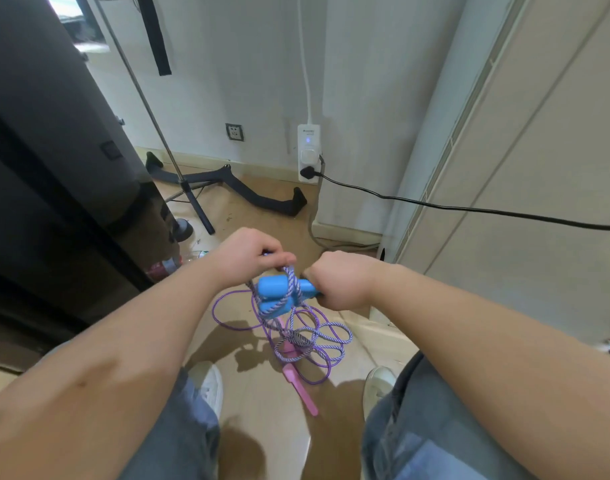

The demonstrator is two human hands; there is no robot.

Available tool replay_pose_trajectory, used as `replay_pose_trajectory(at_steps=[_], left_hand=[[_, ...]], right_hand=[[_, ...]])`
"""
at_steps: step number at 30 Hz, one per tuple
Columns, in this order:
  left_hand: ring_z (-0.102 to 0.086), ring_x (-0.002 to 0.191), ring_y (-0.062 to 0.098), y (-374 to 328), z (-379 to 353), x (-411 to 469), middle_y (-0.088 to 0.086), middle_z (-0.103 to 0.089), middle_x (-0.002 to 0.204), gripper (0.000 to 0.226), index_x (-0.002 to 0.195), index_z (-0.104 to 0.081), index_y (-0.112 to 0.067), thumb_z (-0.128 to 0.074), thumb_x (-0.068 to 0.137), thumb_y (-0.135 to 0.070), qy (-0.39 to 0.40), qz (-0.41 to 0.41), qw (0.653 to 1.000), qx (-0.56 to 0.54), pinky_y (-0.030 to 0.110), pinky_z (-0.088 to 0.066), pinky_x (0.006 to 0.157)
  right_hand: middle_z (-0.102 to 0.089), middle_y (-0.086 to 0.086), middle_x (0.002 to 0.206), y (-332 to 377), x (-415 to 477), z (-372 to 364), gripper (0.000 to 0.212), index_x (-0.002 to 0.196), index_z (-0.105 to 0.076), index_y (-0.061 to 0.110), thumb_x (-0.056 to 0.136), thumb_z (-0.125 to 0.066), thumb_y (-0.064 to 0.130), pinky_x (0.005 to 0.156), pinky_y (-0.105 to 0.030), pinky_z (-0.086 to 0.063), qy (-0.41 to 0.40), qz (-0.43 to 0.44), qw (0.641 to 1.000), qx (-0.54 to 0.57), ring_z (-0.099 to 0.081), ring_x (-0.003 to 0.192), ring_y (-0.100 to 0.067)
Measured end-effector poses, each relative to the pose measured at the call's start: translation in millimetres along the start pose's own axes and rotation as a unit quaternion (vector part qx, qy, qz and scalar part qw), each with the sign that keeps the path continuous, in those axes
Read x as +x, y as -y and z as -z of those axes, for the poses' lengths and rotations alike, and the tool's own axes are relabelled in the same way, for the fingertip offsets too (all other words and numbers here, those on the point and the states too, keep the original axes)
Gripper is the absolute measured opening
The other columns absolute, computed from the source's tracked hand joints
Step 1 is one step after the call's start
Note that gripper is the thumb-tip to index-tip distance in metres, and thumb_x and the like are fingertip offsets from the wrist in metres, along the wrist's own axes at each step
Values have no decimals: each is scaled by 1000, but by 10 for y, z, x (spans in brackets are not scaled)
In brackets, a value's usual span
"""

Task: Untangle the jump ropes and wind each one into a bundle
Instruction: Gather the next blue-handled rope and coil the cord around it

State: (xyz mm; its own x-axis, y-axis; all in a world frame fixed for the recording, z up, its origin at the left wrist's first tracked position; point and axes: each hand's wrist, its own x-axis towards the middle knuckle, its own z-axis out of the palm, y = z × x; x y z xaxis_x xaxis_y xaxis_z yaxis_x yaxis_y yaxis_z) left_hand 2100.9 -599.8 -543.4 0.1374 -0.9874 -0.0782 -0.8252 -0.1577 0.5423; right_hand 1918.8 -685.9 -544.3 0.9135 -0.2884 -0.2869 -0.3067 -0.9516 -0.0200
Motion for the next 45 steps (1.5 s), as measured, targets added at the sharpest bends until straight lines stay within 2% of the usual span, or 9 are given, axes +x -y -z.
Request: replay_pose_trajectory(at_steps=[4,8,15,20,23,30,34,40,45], left_hand=[[-53,69,8,-44,-93,-4,6,-64,86,15,85,-57,-11,-56,97,-2,3,130,976,-174,9,-40,52],[-42,50,17,-173,-233,5,4,-52,61,35,86,-60,-14,-35,106,-27,-20,167,954,-247,26,-41,51],[-49,51,11,-149,-241,-102,-4,-53,59,48,79,-69,-22,-38,102,-51,23,66,997,18,22,-39,50],[-50,58,15,-131,-201,-49,-2,-56,59,41,69,-60,-23,-55,91,-58,-33,-54,996,59,38,-45,56],[-56,63,15,-84,-107,-6,-4,-60,61,38,70,-63,-26,-66,82,-62,-61,-64,995,52,37,-46,57],[-44,53,16,7,-105,46,3,-48,58,48,62,-53,-16,-63,89,-54,-19,123,978,-167,30,-40,59],[-48,53,6,-68,-199,13,-2,-53,72,23,82,-51,-17,-47,103,-10,42,182,945,-268,18,-47,54],[-40,40,16,-260,-264,-14,9,-64,69,49,99,-63,-9,-32,105,-46,59,176,950,-250,24,-43,44],[-57,45,9,-308,-251,-111,-4,-66,65,34,83,-63,-15,-51,98,-44,86,45,995,-16,21,-45,48]], right_hand=[[-60,-3,79,-19,-61,129,8,90,-59,14,86,-64,19,63,-31,-36,-106,-26,979,172,-54,74,-25],[-58,-3,76,-56,-28,194,6,86,-59,17,87,-61,22,64,-32,-39,-198,-118,936,265,-56,76,-28],[-52,-9,93,-293,-68,126,18,106,-56,14,88,-53,15,69,-34,-43,-100,-309,938,120,-54,84,-33],[-63,-12,113,-155,-72,25,30,123,-62,12,93,-55,15,74,-36,-45,12,-224,973,48,-64,104,-34],[-63,-8,97,-25,-47,23,15,104,-63,17,90,-57,15,66,-33,-45,57,-96,994,-21,-64,87,-33],[-57,-1,75,23,-67,128,7,87,-56,19,84,-62,18,63,-31,-41,-38,9,996,85,-54,72,-26],[-56,2,75,-3,-98,247,13,80,-54,24,85,-65,19,64,-28,-35,-127,-54,966,220,-56,75,-24],[-57,-7,86,-180,11,234,6,93,-53,18,88,-57,18,65,-30,-36,-224,-254,908,249,-52,78,-31],[-62,-12,115,-240,-77,152,30,121,-60,11,93,-56,20,73,-34,-44,-76,-324,939,91,-63,106,-35]])
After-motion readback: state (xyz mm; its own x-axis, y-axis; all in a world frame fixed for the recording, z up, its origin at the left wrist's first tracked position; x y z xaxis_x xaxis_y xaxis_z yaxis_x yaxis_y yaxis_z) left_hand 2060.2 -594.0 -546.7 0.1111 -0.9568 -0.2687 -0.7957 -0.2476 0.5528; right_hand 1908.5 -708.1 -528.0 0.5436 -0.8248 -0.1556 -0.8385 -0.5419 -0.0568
